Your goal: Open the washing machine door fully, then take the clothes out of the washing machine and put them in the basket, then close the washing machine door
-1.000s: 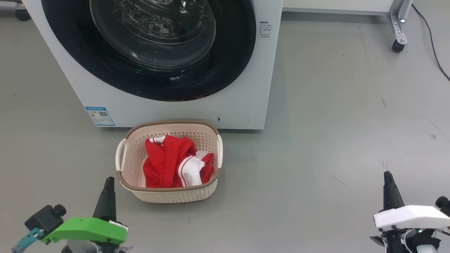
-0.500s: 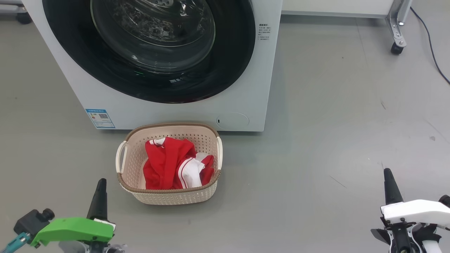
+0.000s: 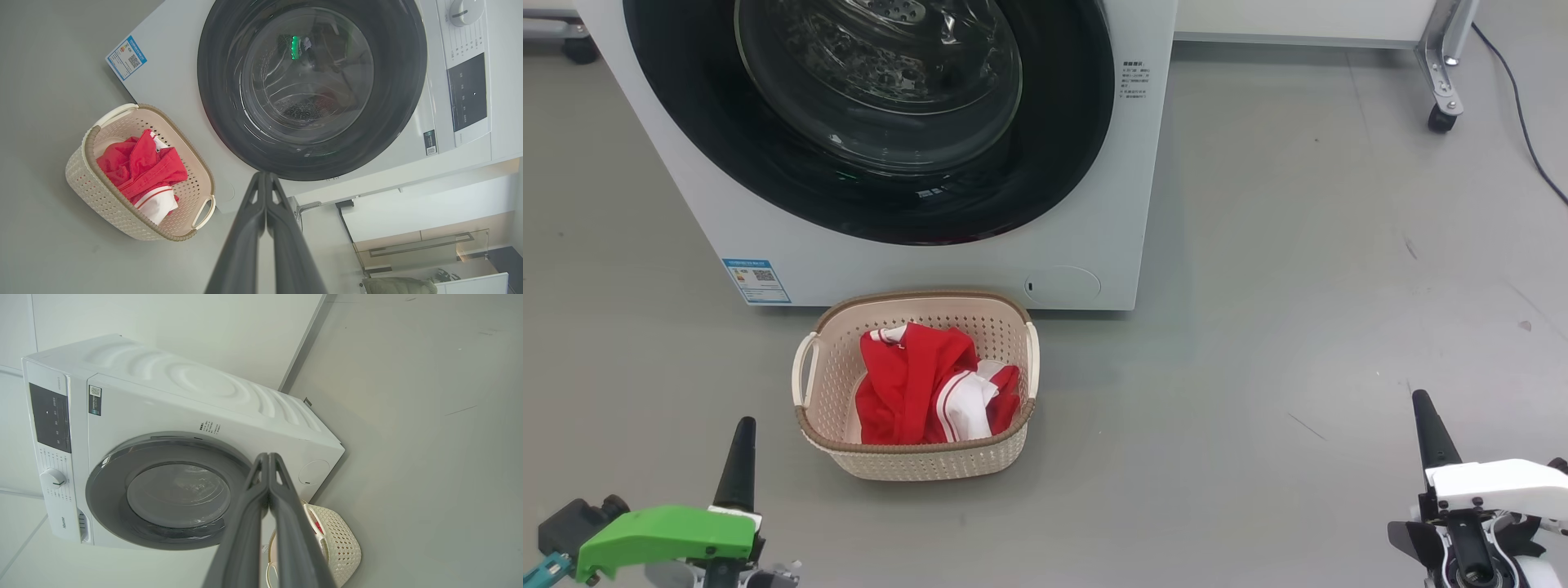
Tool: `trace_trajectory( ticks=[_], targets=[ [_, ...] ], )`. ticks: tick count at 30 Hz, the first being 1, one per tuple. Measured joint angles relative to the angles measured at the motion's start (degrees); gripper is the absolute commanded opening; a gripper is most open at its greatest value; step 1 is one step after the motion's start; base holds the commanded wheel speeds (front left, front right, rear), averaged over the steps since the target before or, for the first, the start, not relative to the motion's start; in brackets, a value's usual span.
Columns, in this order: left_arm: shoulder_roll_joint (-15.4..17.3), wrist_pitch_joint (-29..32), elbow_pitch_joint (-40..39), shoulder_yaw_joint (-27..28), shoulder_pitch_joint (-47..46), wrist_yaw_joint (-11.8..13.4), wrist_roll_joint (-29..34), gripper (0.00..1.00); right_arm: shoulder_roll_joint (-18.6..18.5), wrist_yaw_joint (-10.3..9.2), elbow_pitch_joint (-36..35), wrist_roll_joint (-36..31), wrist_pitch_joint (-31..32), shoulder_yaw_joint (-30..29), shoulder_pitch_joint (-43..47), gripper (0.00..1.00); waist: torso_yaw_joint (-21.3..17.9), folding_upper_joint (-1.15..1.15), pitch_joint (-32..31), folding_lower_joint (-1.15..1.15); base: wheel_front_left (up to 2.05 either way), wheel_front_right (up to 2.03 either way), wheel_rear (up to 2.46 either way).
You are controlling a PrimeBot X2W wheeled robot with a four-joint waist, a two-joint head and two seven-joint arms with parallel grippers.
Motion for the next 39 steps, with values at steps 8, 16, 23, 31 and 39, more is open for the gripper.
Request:
trace_trajectory(
  ticks=[8,16,23,31,39],
  targets=[
    [0.14,1.03,0.01,0.89,-0.03,0.00,-4.77,0.00,-0.02,0.09,0.90,4.95,1.25,-0.62,-1.08,0.00,-0.04,0.00,-0.27,0.00,0.00,0.00,0.00],
    [0.43,2.52,0.02,1.96,-0.06,0.00,-11.31,0.00,-0.04,0.76,1.98,11.47,2.82,-1.34,-2.16,0.00,-0.09,0.00,-0.61,0.00,0.00,0.00,0.00],
    [0.65,3.56,0.03,2.86,-0.13,0.00,-15.60,0.00,-0.05,1.08,2.90,16.31,3.98,-1.86,-2.77,0.00,-0.13,0.00,-0.84,0.00,0.00,0.00,0.00],
    [0.69,3.56,0.10,2.99,-0.21,0.00,-15.63,0.00,-0.07,1.16,3.03,16.52,4.01,-1.94,-3.15,0.00,-0.13,0.00,-0.85,0.00,0.00,0.00,0.00],
    [0.70,3.56,0.31,3.03,-0.24,0.00,-15.63,0.00,-0.07,1.23,3.13,16.52,4.01,-1.98,-3.15,0.00,-0.13,0.00,-0.86,0.00,0.00,0.00,0.00]
  ],
)
